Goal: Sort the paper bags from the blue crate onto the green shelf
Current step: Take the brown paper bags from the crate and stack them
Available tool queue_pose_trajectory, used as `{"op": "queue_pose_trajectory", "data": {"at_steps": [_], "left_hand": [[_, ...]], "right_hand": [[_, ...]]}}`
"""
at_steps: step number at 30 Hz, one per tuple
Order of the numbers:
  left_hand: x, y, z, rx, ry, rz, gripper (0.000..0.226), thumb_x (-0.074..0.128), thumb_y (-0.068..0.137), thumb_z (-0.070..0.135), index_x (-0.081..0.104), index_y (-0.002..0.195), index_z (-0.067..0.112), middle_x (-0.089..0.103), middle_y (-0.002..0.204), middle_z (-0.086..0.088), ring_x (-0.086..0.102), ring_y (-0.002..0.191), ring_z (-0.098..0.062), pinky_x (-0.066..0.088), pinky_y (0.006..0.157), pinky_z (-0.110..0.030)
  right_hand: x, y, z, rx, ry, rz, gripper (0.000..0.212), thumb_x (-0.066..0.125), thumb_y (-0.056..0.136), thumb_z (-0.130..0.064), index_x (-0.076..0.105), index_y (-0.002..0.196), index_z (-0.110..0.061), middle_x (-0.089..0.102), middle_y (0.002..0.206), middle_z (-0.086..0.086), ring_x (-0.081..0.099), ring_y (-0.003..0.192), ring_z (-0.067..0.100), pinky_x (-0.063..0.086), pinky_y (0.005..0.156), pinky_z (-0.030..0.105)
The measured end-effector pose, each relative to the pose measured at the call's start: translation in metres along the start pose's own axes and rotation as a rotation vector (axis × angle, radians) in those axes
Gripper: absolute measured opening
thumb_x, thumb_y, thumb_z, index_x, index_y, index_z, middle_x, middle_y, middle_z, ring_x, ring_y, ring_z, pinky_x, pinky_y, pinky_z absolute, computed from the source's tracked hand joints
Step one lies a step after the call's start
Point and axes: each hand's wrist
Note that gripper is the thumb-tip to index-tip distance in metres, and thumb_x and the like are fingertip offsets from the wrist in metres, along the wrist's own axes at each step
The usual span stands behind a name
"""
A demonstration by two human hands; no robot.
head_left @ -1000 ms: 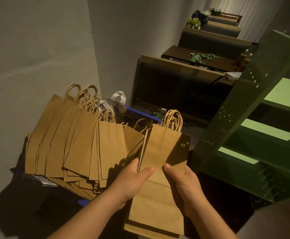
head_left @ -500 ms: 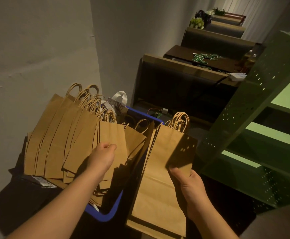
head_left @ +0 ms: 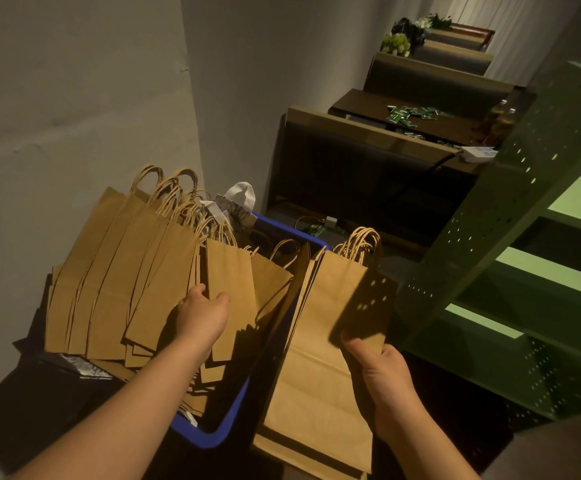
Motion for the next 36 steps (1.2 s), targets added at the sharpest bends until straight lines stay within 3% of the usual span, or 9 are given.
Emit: {"op": "queue_pose_trajectory", "data": {"at_steps": [2,5,9,11,14,20,24,29,36], "left_hand": [[0.000,0.006,-0.003,0.012,0.025,-0.039,0.063,0.057,0.102,0.029,0.033,0.159,0.018,0.045,0.156,-0.011,0.050,0.136,-0.033,0.046,0.103,-0.044],[0.001,0.011,-0.011,0.072,0.259,-0.090,0.056,0.056,0.101,0.031,0.043,0.154,0.017,0.054,0.149,-0.009,0.057,0.126,-0.030,0.050,0.104,-0.045],[0.002,0.010,-0.015,0.145,0.685,0.022,0.055,0.059,0.098,0.041,0.047,0.151,0.029,0.038,0.156,-0.003,0.031,0.139,-0.031,0.034,0.112,-0.049],[0.002,0.008,-0.015,0.157,0.738,0.030,0.055,0.059,0.097,0.044,0.047,0.149,0.030,0.029,0.161,-0.005,0.026,0.141,-0.032,0.031,0.114,-0.050],[0.005,0.007,-0.016,0.162,0.796,-0.007,0.060,0.055,0.097,0.050,0.044,0.149,0.024,0.034,0.158,-0.007,0.027,0.142,-0.034,0.030,0.113,-0.051],[0.011,0.002,-0.011,0.140,0.675,-0.062,0.063,0.052,0.096,0.053,0.041,0.150,0.022,0.046,0.151,-0.005,0.031,0.139,-0.034,0.032,0.110,-0.050],[0.013,0.002,-0.010,0.086,0.619,-0.070,0.060,0.054,0.094,0.054,0.045,0.143,0.021,0.043,0.153,-0.008,0.033,0.137,-0.035,0.036,0.110,-0.052],[0.013,0.000,-0.005,0.000,0.436,-0.097,0.068,0.055,0.094,0.051,0.037,0.151,0.018,0.043,0.149,-0.010,0.029,0.138,-0.036,0.037,0.107,-0.052],[0.015,0.003,-0.007,-0.001,0.495,-0.016,0.063,0.052,0.090,0.056,0.046,0.144,0.023,0.038,0.154,-0.008,0.031,0.133,-0.035,0.034,0.109,-0.053]], "right_hand": [[0.000,0.000,0.001,0.006,0.004,0.004,0.033,0.075,0.089,-0.028,0.059,0.109,-0.008,0.064,0.092,0.016,0.054,0.075,0.023,0.039,0.063,0.031],[0.001,0.001,0.001,0.009,0.014,0.008,0.034,0.076,0.088,-0.028,0.060,0.109,-0.008,0.066,0.095,0.016,0.055,0.078,0.024,0.040,0.066,0.032],[0.002,0.001,0.003,0.012,0.025,0.012,0.035,0.076,0.087,-0.027,0.060,0.111,-0.007,0.066,0.095,0.016,0.056,0.078,0.023,0.040,0.065,0.032],[0.001,0.001,0.004,0.017,0.019,0.008,0.036,0.075,0.088,-0.026,0.060,0.113,-0.006,0.064,0.093,0.016,0.055,0.075,0.023,0.040,0.063,0.031],[0.002,0.001,0.005,0.026,0.021,0.010,0.034,0.075,0.089,-0.025,0.060,0.112,-0.006,0.064,0.090,0.015,0.055,0.073,0.022,0.039,0.062,0.031],[0.003,0.002,0.006,0.041,0.027,0.028,0.036,0.077,0.087,-0.026,0.061,0.111,-0.005,0.066,0.090,0.016,0.055,0.073,0.022,0.039,0.063,0.032],[0.003,0.001,0.005,0.039,0.024,0.029,0.035,0.077,0.087,-0.027,0.061,0.111,-0.006,0.065,0.091,0.016,0.054,0.073,0.023,0.039,0.062,0.032],[0.001,0.001,0.005,0.029,0.031,0.028,0.034,0.077,0.087,-0.026,0.061,0.111,-0.007,0.066,0.094,0.017,0.056,0.076,0.024,0.040,0.064,0.032],[-0.003,0.002,0.008,0.037,0.039,0.049,0.034,0.079,0.085,-0.027,0.062,0.108,-0.008,0.068,0.097,0.018,0.057,0.079,0.026,0.041,0.067,0.034]]}}
Point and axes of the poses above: each hand's wrist, its own y-axis towards the middle knuckle, its own x-axis out of the palm, z = x × y
